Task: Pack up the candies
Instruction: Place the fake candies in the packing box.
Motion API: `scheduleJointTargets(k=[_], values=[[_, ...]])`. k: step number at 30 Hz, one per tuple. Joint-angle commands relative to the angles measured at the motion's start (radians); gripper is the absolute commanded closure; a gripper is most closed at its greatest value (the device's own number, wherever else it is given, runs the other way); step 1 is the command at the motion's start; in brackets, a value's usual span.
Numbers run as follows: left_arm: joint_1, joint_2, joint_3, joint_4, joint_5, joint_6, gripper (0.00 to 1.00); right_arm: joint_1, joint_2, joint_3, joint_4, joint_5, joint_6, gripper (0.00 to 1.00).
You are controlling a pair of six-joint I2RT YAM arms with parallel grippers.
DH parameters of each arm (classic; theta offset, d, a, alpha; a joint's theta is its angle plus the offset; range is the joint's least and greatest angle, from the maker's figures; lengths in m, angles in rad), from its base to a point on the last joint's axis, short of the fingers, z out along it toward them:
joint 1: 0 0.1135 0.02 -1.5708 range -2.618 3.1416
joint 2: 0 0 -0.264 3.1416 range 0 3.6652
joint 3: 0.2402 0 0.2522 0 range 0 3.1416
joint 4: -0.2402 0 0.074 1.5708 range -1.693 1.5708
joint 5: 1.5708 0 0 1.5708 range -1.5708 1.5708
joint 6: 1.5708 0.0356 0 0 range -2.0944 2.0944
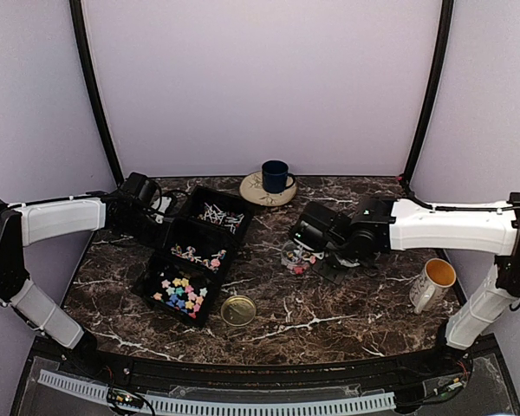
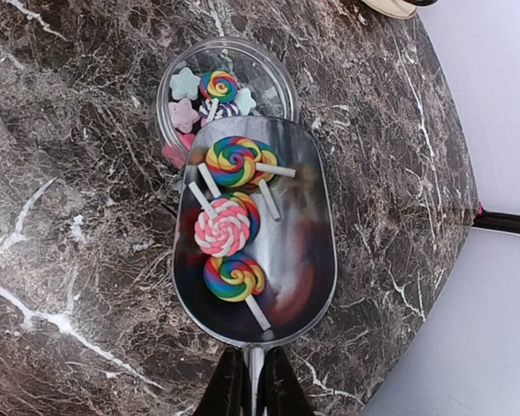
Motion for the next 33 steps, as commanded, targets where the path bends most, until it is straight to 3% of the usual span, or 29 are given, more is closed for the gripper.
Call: scheduleJointTargets(k=[1, 33], values=[[0.003, -0.045, 0.053, 0.069, 0.054, -0.018, 1.00, 0.015, 0.016, 0.057, -0.070, 0.013, 0.012, 1.00], [0.003, -0.042, 0.055, 0.069, 0.056, -0.018, 1.00, 0.056, 0.103, 0.203, -0.290, 0.139, 0.034, 1.00]])
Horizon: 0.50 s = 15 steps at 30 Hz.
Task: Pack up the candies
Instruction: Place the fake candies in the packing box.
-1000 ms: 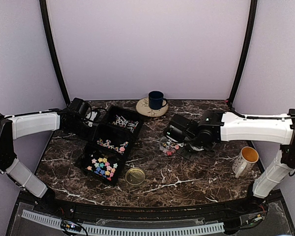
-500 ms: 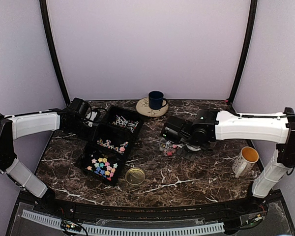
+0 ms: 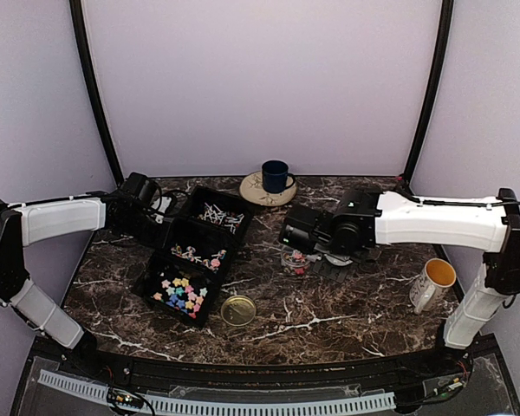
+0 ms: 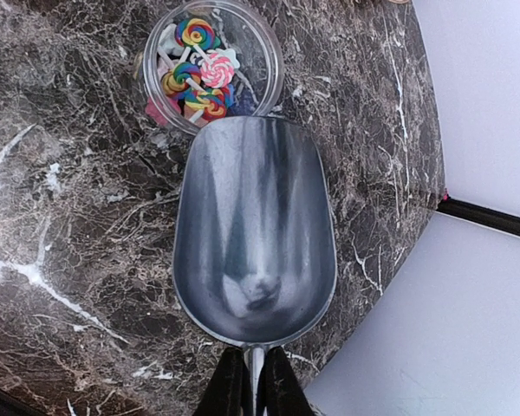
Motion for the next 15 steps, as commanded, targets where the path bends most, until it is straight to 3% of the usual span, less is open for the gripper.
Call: scheduleJointTargets(k=[1, 15], values=[[0.004, -0.042, 0.056, 0.069, 0.056, -0.017, 1.00, 0.013, 0.013, 0.046, -0.036, 0.062, 0.025, 1.00], [0.003, -0.045, 0.054, 0.068, 0.054, -0.015, 1.00, 0.032, 0.033, 0.084, 0.016, 0.058, -0.014, 1.00]])
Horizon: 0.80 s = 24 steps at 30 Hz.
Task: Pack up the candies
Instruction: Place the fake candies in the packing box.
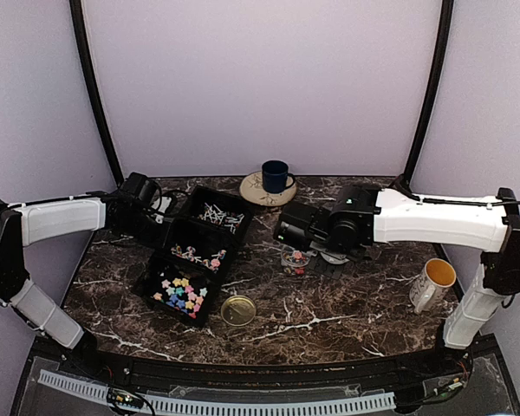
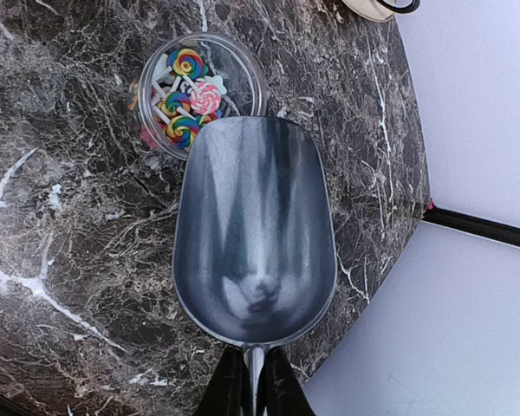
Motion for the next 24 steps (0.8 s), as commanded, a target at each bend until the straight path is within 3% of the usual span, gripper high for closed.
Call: scheduleJointTargets(k=[1, 24], values=[[0.003, -0.045, 0.054, 0.068, 0.056, -0.016, 1.00, 0.012, 0.019, 0.028, 0.039, 0.026, -0.013, 1.00], [0.004, 0.094, 0.129, -0.072, 0.108, 0.117, 1.00, 0.010, -0.032, -0.098, 0.416, 0.033, -0.096, 1.00]])
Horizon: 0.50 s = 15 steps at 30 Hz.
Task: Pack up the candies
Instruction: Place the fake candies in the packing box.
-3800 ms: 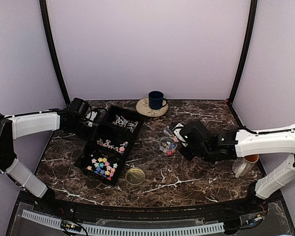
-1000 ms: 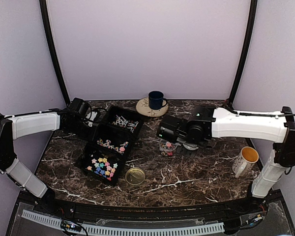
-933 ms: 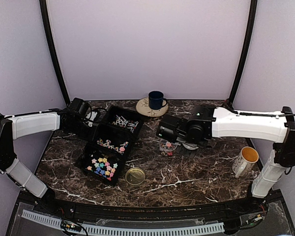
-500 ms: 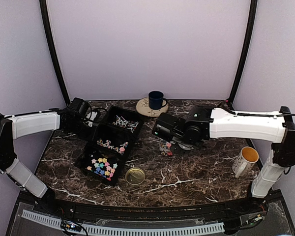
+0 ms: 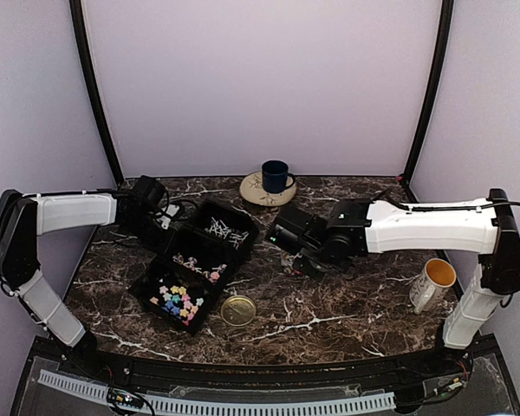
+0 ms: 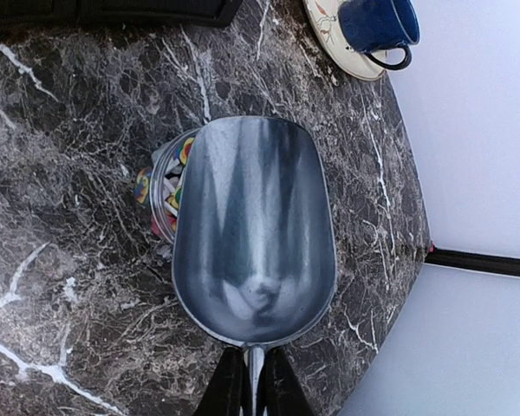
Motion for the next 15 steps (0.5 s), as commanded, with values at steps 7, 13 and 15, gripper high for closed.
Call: scheduleJointTargets(k=[7, 13, 15], values=[[0.003, 0.032, 0.093, -0.031, 0.138, 0.075, 1.00, 0.007, 0.014, 0.078, 0.145, -0.089, -0.058, 1.00], [0.002, 0.026, 0.091, -0.034, 0.186, 0.103, 1.00, 0.009, 0.100, 0.189, 0.089, -0.154, -0.088, 1.00], [0.003, 0.024, 0.091, -0.032, 0.214, 0.105, 1.00, 0.008, 0.127, 0.225, 0.070, -0.154, -0.095, 1.00]])
